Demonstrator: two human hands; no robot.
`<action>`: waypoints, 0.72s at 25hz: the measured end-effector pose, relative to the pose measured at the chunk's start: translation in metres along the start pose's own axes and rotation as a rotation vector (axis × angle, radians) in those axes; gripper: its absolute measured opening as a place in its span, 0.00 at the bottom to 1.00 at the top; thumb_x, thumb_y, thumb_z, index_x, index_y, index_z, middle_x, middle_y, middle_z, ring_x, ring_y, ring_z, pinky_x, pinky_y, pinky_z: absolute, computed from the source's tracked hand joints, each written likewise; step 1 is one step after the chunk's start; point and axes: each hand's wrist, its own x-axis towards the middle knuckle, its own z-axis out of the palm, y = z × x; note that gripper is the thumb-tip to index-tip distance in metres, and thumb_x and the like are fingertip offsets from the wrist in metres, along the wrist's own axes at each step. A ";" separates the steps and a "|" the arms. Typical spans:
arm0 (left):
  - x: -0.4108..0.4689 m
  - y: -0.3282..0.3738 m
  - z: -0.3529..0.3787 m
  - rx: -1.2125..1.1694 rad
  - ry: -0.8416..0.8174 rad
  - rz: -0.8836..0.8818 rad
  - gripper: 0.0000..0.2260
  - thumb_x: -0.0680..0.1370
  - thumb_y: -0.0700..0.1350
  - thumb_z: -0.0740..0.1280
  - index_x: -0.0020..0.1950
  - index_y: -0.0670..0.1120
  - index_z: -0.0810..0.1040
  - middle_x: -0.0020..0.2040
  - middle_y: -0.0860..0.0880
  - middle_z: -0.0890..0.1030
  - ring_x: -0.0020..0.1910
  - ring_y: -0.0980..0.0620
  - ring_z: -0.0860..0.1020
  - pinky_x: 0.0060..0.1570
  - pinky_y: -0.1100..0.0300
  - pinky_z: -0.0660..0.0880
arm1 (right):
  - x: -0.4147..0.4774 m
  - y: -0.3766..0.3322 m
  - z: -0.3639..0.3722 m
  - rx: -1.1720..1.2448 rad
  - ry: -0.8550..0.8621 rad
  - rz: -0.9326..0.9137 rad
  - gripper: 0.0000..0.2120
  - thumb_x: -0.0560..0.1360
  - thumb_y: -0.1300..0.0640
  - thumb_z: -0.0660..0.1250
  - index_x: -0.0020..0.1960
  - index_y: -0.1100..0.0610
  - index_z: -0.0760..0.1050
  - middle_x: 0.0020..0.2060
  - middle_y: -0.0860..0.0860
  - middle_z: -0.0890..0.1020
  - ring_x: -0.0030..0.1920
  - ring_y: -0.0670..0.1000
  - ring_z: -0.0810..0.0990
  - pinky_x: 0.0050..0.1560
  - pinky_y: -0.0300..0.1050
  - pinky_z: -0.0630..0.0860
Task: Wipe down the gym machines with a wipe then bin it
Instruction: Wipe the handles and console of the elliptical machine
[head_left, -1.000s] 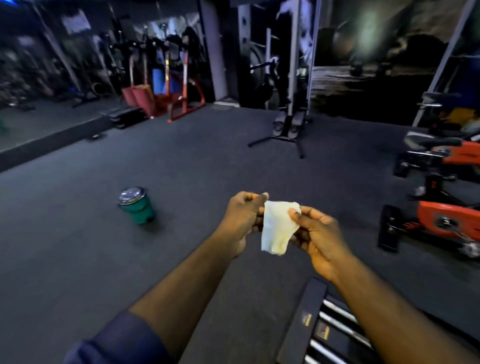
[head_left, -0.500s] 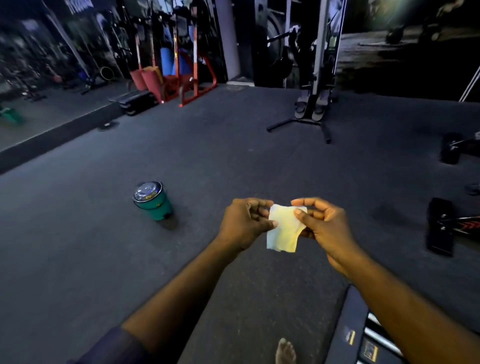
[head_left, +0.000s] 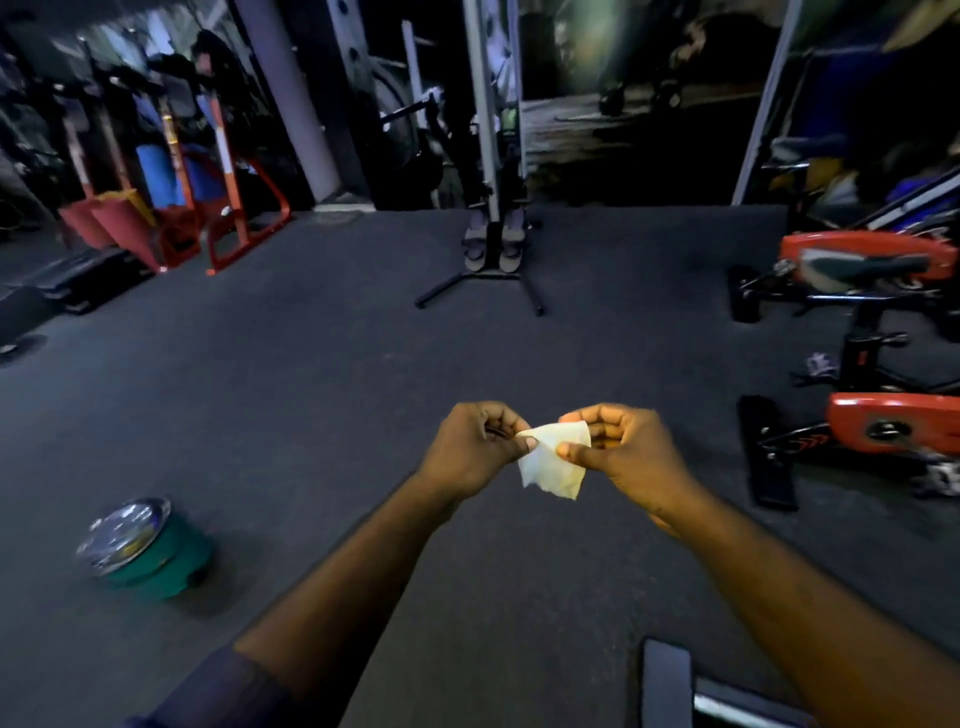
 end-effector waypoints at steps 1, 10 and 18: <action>0.029 0.008 0.011 -0.037 -0.044 0.023 0.03 0.79 0.40 0.75 0.50 0.41 0.85 0.46 0.45 0.87 0.47 0.48 0.85 0.48 0.56 0.82 | 0.017 0.001 -0.020 -0.008 0.043 -0.004 0.10 0.73 0.64 0.78 0.52 0.55 0.84 0.43 0.49 0.88 0.44 0.48 0.87 0.46 0.45 0.84; 0.296 0.118 0.173 -0.345 -0.524 0.108 0.07 0.78 0.35 0.76 0.52 0.40 0.80 0.46 0.38 0.86 0.46 0.44 0.84 0.45 0.49 0.81 | 0.130 0.021 -0.210 0.387 0.527 0.142 0.21 0.76 0.54 0.72 0.65 0.64 0.77 0.57 0.62 0.85 0.59 0.63 0.84 0.63 0.62 0.77; 0.372 0.259 0.398 -0.276 -1.223 0.244 0.04 0.79 0.33 0.73 0.52 0.39 0.83 0.50 0.36 0.87 0.45 0.44 0.83 0.44 0.55 0.81 | 0.088 0.021 -0.357 0.570 1.207 0.085 0.25 0.71 0.63 0.75 0.66 0.65 0.76 0.60 0.63 0.84 0.58 0.60 0.85 0.58 0.58 0.82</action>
